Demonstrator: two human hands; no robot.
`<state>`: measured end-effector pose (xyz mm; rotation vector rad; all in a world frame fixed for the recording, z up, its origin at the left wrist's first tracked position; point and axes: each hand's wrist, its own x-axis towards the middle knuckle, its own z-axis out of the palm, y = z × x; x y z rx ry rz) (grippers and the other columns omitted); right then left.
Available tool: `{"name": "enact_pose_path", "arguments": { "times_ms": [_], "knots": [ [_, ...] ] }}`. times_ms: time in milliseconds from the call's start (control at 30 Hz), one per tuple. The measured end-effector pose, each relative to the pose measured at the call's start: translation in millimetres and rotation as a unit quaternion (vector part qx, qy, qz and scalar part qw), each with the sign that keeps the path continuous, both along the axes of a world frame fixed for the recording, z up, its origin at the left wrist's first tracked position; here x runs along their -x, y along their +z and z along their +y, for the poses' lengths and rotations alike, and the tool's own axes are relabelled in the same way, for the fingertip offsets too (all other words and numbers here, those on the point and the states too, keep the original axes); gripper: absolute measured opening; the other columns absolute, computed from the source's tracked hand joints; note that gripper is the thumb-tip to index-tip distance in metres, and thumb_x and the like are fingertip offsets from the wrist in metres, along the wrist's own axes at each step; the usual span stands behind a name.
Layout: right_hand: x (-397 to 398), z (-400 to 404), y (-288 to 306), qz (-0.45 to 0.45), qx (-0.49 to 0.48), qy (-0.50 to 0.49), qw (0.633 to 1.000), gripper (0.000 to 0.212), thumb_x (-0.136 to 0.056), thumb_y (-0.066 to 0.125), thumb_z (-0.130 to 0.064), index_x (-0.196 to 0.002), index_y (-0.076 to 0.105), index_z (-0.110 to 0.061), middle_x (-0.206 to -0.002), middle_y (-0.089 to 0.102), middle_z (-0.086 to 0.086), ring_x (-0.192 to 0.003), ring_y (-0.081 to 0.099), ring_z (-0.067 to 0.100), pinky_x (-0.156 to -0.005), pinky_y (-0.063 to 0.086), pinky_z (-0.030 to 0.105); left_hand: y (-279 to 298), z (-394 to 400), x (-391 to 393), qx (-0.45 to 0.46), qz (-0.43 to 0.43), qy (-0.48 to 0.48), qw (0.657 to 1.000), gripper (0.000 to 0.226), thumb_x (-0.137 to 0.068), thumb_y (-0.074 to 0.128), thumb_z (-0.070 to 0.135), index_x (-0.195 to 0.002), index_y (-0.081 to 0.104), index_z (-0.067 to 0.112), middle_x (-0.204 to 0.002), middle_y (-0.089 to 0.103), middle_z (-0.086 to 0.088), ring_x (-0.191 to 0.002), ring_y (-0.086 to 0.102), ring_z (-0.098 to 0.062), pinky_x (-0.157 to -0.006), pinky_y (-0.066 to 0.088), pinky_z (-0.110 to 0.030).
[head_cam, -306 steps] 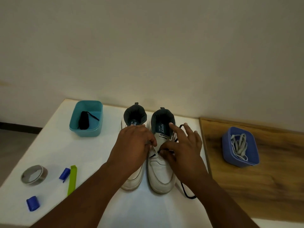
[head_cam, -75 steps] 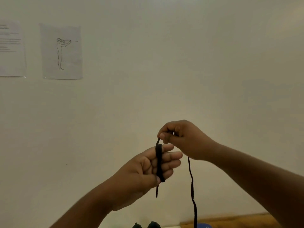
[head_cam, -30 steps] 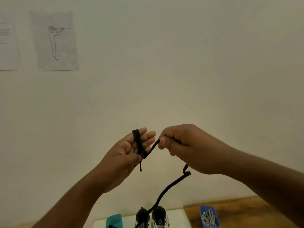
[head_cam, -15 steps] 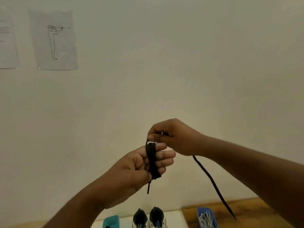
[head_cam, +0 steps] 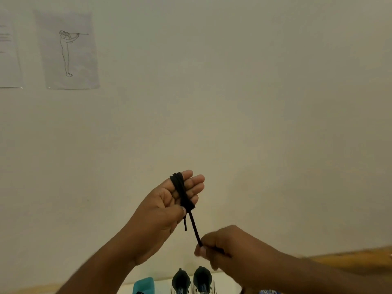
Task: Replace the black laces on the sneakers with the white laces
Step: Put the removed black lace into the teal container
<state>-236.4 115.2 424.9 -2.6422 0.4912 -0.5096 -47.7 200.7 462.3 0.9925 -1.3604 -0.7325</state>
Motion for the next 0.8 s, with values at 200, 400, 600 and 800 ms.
{"name": "enact_pose_path", "arguments": {
  "times_ms": [200,400,600,800],
  "knots": [
    [28,25,41,-0.009,0.024,0.041,0.999,0.023,-0.106,0.049,-0.041,-0.106,0.068,-0.027,-0.077,0.064,-0.007,-0.063,0.053,0.005,-0.06,0.043,0.02,-9,-14,-29,0.009,-0.112,0.103,0.988,0.079,-0.085,0.034,-0.032,-0.144,0.044,0.019,-0.132,0.065,0.011,-0.127,0.058,-0.007,-0.104,0.046,-0.018],
    [14,5,88,-0.095,0.098,-0.01,0.991,0.022,-0.107,0.046,-0.035,-0.097,0.066,-0.033,-0.074,0.062,-0.011,-0.062,0.055,0.008,-0.056,0.043,0.021,-30,-8,-21,-0.129,-0.131,-0.007,0.983,0.075,-0.083,0.04,-0.029,-0.14,0.049,0.019,-0.132,0.066,0.002,-0.126,0.06,-0.013,-0.105,0.049,-0.027],
    [-18,-50,84,-0.113,0.026,-0.059,0.991,0.022,-0.105,0.053,-0.03,-0.096,0.072,-0.023,-0.082,0.067,0.0,-0.064,0.058,0.006,-0.058,0.047,0.023,-42,-19,27,-0.134,-0.151,-0.089,0.975,0.027,-0.091,0.054,0.001,-0.094,0.081,0.005,-0.101,0.076,-0.018,-0.081,0.075,-0.024,-0.081,0.049,-0.032],
    [-27,-64,20,-0.08,-0.092,-0.051,0.991,0.021,-0.097,0.057,-0.026,-0.081,0.071,-0.026,-0.081,0.071,0.0,-0.075,0.065,0.014,-0.079,0.058,0.046,-27,7,13,-0.098,0.078,-0.123,0.985,0.07,-0.081,0.028,-0.034,-0.133,0.056,0.003,-0.128,0.067,-0.018,-0.119,0.065,-0.027,-0.096,0.055,-0.029]
  ]
}}
